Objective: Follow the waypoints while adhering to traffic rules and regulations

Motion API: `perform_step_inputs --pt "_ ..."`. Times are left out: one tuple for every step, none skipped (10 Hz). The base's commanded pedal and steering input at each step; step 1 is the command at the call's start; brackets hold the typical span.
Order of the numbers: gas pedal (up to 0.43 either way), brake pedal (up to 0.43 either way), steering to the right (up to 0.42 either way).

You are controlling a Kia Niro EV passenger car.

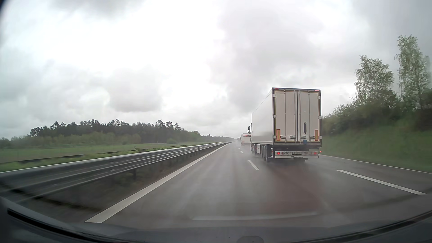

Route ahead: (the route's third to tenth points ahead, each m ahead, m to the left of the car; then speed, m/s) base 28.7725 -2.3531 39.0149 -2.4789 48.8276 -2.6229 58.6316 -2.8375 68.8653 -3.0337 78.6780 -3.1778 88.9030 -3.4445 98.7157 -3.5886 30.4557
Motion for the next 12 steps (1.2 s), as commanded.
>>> perform_step_inputs --pt "0.287 0.0 0.0" --pt "0.287 0.0 -0.001" --pt "0.287 0.0 0.0" --pt "0.287 0.0 -0.001" --pt "0.287 0.0 0.0" --pt "0.287 0.0 0.0" --pt "0.287 0.0 0.0" --pt "0.287 0.0 0.0" --pt "0.287 0.0 0.0" --pt "0.287 0.0 0.0" --pt "0.287 0.0 0.0" --pt "0.287 0.0 0.0"
